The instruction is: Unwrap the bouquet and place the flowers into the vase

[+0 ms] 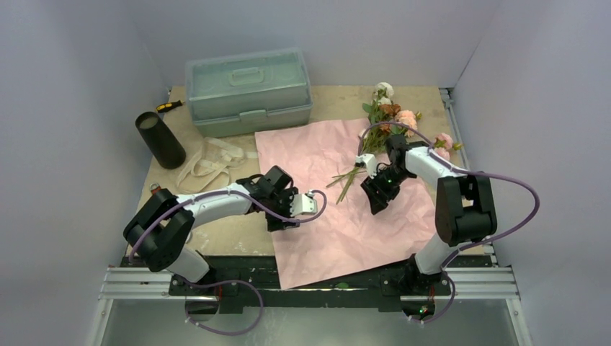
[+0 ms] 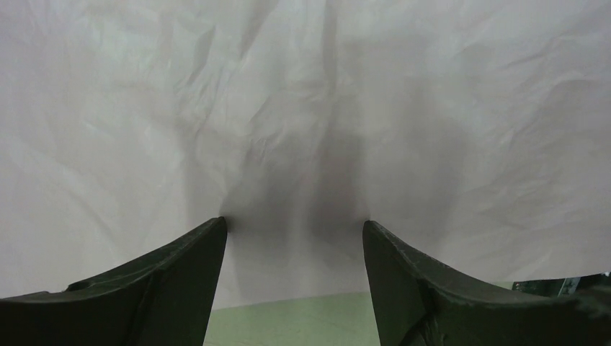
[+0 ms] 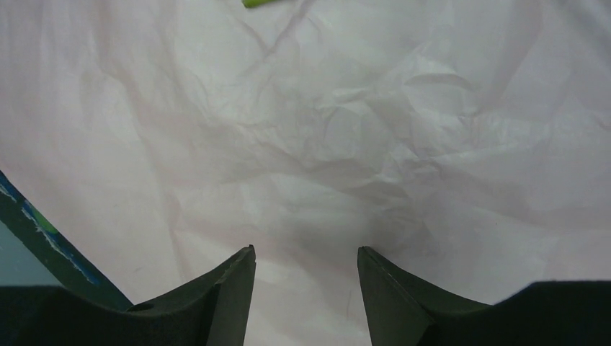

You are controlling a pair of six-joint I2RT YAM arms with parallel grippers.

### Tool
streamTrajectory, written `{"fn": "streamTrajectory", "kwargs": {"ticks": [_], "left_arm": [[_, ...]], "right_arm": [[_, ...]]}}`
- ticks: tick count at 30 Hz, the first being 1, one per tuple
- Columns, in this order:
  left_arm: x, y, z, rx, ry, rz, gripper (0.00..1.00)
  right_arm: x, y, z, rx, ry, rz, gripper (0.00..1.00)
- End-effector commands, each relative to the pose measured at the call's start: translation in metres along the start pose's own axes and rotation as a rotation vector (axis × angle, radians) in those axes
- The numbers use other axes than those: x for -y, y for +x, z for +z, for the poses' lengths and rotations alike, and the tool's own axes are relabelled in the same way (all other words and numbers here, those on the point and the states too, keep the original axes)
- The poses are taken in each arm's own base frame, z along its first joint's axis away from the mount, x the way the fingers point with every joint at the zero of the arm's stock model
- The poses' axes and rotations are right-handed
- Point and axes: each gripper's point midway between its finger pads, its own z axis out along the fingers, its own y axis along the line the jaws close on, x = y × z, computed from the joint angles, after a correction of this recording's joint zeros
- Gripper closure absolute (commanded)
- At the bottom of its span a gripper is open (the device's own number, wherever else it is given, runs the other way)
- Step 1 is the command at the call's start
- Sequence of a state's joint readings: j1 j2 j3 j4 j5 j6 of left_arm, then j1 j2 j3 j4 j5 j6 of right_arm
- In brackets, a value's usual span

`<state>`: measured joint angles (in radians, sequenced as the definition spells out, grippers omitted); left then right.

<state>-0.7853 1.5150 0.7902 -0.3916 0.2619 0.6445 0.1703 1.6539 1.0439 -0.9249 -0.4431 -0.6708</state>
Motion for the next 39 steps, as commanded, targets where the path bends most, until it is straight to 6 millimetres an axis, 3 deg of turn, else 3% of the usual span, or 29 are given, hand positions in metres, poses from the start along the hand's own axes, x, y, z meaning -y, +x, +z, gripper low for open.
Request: {"fn": "streamTrajectory", "kwargs": {"ticks": [1, 4, 9, 16, 22, 25, 26, 29, 39], "left_arm": [[-0.004, 0.016, -0.017, -0.01, 0.035, -0.022, 0.32], [-0.006, 0.008, -0.027, 0.03, 0.052, -0.033, 0.32], [-0.017, -0.033, -0.043, 0.163, 0.039, -0.069, 0.32], [-0.048, -0.079, -0.062, 0.308, -0.064, -0.164, 0.3], [-0.078, -0.103, -0.082, 0.373, -0.191, -0.236, 0.22], [-0.093, -0.111, -0.092, 0.402, -0.261, -0.269, 0.18], [-0.096, -0.114, -0.095, 0.417, -0.275, -0.275, 0.09], [-0.101, -0.122, -0.099, 0.448, -0.29, -0.289, 0.02], [-0.117, -0.148, -0.123, 0.495, -0.313, -0.323, 0.0]], "right_arm": [[0.021, 0.01, -0.006, -0.01, 0.07, -0.032, 0.42], [0.026, 0.005, -0.024, 0.016, 0.093, -0.039, 0.42], [0.051, -0.016, -0.077, 0.109, 0.193, 0.008, 0.41], [0.101, -0.021, -0.147, 0.381, 0.292, 0.546, 0.25], [0.14, -0.008, -0.181, 0.567, 0.565, 1.002, 0.13], [0.158, 0.002, -0.188, 0.593, 0.667, 1.17, 0.08], [0.165, 0.004, -0.187, 0.597, 0.687, 1.224, 0.07], [0.185, 0.01, -0.177, 0.567, 0.717, 1.344, 0.05], [0.239, 0.007, -0.15, 0.521, 0.717, 1.443, 0.03]]}}
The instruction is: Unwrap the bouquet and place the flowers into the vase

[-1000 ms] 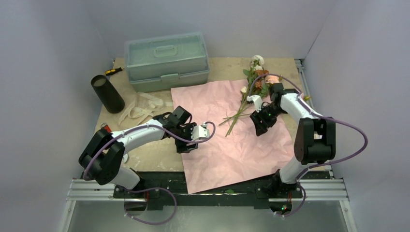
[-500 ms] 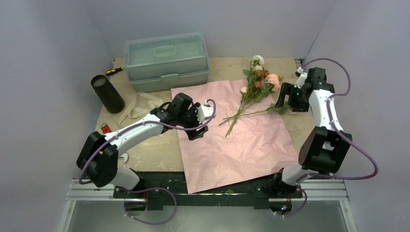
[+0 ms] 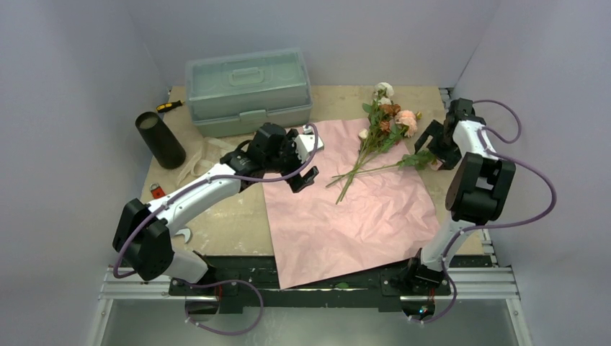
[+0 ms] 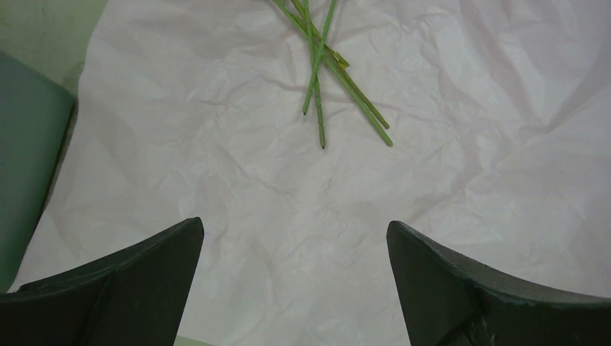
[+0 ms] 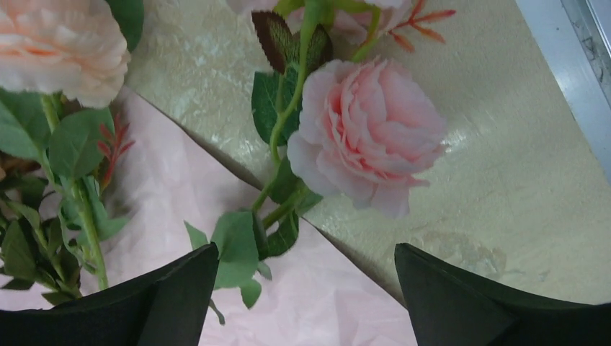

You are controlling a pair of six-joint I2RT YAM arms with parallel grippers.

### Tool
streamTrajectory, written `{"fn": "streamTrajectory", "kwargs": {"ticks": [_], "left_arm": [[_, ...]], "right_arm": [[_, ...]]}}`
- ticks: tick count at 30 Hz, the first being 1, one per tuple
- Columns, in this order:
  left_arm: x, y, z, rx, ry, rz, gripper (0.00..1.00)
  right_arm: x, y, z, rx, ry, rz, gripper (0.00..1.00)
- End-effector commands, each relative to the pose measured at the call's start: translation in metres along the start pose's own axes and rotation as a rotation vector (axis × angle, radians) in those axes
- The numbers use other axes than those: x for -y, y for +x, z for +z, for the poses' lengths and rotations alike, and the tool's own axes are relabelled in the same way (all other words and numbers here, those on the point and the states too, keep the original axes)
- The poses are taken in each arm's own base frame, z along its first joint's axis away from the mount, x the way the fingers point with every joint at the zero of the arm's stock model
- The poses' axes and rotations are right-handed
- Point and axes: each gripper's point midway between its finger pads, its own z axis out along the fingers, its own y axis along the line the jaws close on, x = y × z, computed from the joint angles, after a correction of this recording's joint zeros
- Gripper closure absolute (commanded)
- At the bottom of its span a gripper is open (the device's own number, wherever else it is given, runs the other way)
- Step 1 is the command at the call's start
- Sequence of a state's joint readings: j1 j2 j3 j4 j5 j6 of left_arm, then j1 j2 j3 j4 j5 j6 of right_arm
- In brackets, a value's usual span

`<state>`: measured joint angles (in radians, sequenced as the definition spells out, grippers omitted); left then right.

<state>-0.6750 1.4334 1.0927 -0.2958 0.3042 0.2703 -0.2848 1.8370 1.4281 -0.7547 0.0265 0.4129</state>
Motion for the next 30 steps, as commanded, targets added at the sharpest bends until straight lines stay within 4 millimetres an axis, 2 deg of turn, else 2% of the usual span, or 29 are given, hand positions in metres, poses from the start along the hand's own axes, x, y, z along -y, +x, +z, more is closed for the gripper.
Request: {"fn": "streamTrajectory", "kwargs": {"ticks": [1, 6, 11, 15, 21, 26, 28, 29, 30], "left_arm": [[-0.012, -0.041, -0.011, 0.088, -0.045, -0.01, 0.0], [-0.016, -0.041, -0.015, 0.061, -0.065, -0.003, 0.0], [-0.022, -0.05, -0.023, 0.078, -0.099, 0.014, 0.0], [-0.024, -0.051, -0.025, 0.067, -0.105, 0.032, 0.0], [-0.028, -0.055, -0.025, 0.063, -0.114, 0.045, 0.0], [-0.031, -0.06, -0.026, 0.066, -0.13, 0.03, 0.0], [-0.034, -0.06, -0.027, 0.061, -0.142, 0.022, 0.0], [-0.035, -0.061, -0.028, 0.062, -0.145, 0.02, 0.0], [-0.035, -0.062, -0.028, 0.066, -0.146, 0.02, 0.0]], "right_arm": [[-0.01, -0.039, 0.005, 0.086, 0.004, 0.078, 0.03], [-0.013, -0.029, 0.034, 0.014, 0.005, 0.087, 0.1], [-0.014, -0.023, 0.037, -0.019, -0.013, 0.11, 0.21], [-0.019, -0.021, 0.027, -0.034, -0.059, 0.141, 0.31], [-0.034, -0.014, -0.009, -0.044, -0.181, 0.159, 0.51], [-0.044, -0.016, -0.037, -0.017, -0.26, 0.143, 0.73], [-0.044, -0.016, -0.041, -0.011, -0.266, 0.148, 0.83], [-0.042, -0.015, -0.041, -0.012, -0.263, 0.154, 0.84], [-0.04, -0.013, -0.038, -0.021, -0.255, 0.163, 0.8]]}}
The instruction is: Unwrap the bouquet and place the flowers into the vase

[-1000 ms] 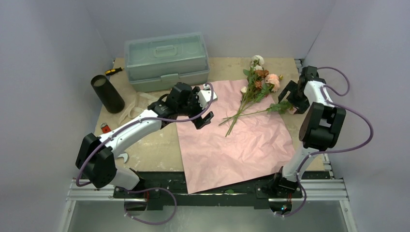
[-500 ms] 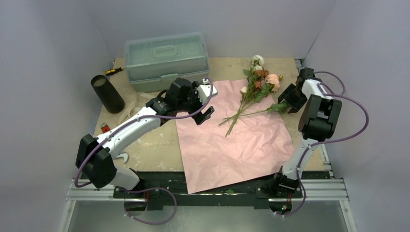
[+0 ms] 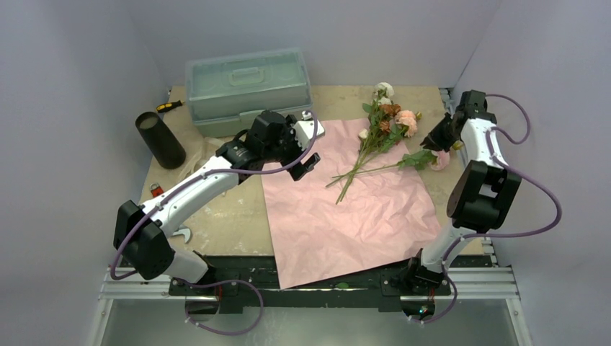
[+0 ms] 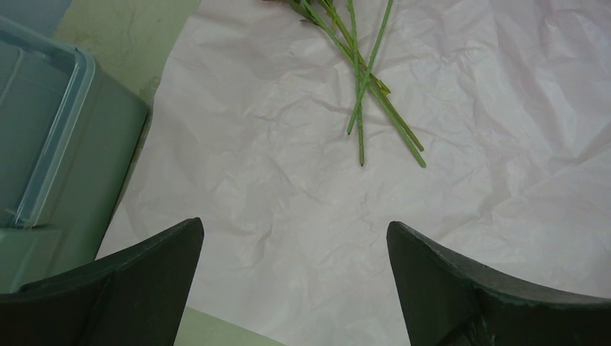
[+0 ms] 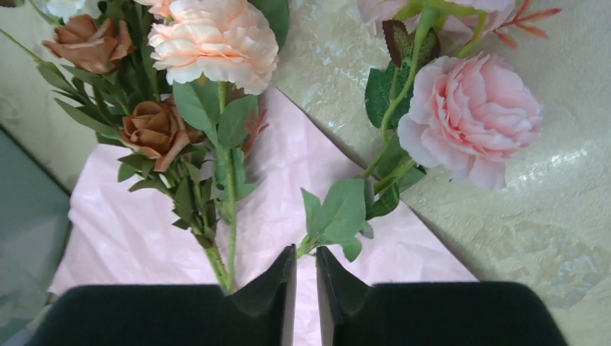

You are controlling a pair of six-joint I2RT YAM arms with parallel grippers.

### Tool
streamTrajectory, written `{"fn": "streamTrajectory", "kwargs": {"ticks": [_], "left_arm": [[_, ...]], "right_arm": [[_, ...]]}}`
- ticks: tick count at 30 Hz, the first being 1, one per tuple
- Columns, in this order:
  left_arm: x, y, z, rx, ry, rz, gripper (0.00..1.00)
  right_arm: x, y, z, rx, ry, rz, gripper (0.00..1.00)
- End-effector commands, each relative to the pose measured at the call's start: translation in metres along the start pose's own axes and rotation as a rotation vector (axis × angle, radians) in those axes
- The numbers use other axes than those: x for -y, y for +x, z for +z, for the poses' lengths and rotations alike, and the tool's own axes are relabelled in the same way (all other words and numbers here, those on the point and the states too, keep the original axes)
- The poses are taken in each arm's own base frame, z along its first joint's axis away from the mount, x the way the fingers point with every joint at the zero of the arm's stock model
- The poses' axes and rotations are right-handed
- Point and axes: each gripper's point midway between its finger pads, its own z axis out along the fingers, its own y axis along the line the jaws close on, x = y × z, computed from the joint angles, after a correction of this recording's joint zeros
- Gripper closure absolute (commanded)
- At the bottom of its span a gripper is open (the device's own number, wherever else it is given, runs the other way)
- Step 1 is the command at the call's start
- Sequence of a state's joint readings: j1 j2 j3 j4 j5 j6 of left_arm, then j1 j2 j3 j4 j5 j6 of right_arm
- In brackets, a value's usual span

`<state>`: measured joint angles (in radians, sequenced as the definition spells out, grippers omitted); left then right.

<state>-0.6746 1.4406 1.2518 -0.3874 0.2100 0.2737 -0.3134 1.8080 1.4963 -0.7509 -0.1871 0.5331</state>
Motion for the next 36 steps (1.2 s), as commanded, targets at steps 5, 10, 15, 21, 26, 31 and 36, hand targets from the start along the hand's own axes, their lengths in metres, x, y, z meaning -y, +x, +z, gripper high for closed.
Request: {"fn": "streamTrajectory", "kwargs": {"ticks": [5, 10, 15, 21, 26, 31, 36], "left_arm": [[-0.013, -0.023, -0.01, 0.048, -0.045, -0.007, 0.0], [-0.013, -0.021, -0.01, 0.04, -0.044, -0.015, 0.0], [-0.015, -0.02, -0.007, 0.026, -0.05, -0.003, 0.0], [-0.018, -0.017, -0.003, 0.01, -0.058, -0.005, 0.0], [-0.023, -0.014, -0.002, -0.001, -0.085, -0.007, 0.0], [-0.037, -0.013, -0.002, -0.014, -0.155, -0.013, 0.0], [-0.059, -0.017, -0.008, 0.001, -0.147, -0.149, 0.0]], "right_arm": [[0.014, 0.008, 0.001, -0.027, 0.02, 0.057, 0.2], [0.019, -0.004, 0.024, -0.02, 0.054, 0.063, 0.21], [0.033, -0.013, 0.052, -0.021, 0.122, 0.052, 0.23], [0.039, -0.01, 0.074, -0.059, 0.14, 0.058, 0.42], [0.033, 0.012, 0.066, -0.126, 0.092, 0.096, 0.7], [0.017, 0.025, 0.044, -0.159, 0.007, 0.104, 1.0], [-0.023, 0.011, -0.003, -0.093, -0.182, 0.026, 1.0]]}}
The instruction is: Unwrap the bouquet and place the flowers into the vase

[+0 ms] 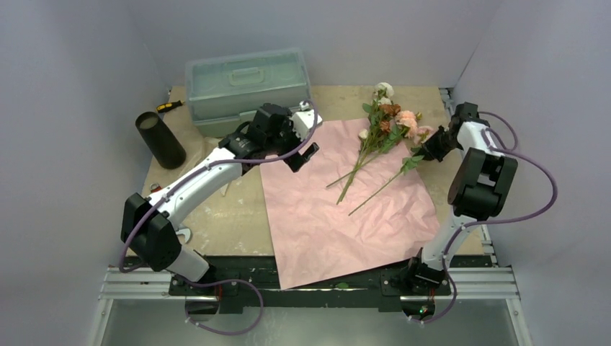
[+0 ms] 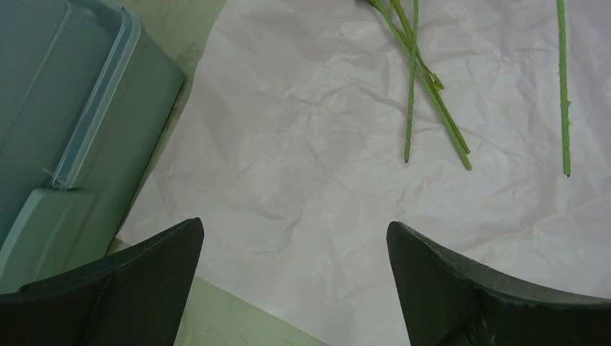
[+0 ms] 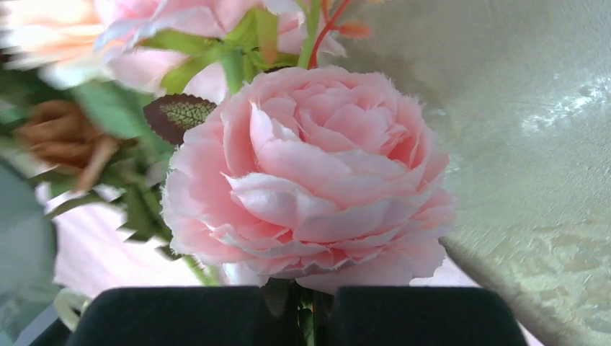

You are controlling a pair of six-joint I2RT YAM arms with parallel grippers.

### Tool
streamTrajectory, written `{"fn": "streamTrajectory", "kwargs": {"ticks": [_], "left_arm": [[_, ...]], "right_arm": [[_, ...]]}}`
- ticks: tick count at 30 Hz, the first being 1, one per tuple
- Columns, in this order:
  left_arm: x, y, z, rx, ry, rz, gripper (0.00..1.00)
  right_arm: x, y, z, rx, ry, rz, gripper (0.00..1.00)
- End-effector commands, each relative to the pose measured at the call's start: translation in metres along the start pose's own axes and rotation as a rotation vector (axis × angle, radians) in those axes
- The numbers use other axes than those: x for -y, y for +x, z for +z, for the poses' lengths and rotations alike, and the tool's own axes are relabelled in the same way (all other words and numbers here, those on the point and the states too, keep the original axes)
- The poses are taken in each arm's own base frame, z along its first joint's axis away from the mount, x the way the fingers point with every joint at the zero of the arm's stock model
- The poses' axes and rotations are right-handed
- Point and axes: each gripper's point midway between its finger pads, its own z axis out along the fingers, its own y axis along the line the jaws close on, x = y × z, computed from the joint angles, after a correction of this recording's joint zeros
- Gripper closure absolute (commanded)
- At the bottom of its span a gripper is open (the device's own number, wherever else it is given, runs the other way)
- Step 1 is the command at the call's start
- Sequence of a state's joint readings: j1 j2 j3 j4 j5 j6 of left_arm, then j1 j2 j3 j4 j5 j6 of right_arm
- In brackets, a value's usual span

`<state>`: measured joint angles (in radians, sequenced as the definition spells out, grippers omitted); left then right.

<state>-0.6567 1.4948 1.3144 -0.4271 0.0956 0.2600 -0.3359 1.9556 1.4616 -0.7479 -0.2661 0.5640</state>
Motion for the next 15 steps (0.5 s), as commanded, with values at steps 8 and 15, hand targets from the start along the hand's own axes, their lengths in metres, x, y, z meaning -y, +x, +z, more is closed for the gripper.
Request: {"fn": "streamTrajectory", "kwargs": {"ticks": [8, 15], "left_arm": [[-0.028, -0.089, -0.048, 0.29, 0.267, -0.355, 0.0], [-0.021, -0.141, -0.087, 0.486, 0.522, -0.47, 0.06]], "right_arm": [[-0.149, 0.036, -0.185, 0.147, -0.852, -0.499, 1.0], [-0.215, 0.127, -0.292, 0.216, -1.256, -0.917, 1.0]]}}
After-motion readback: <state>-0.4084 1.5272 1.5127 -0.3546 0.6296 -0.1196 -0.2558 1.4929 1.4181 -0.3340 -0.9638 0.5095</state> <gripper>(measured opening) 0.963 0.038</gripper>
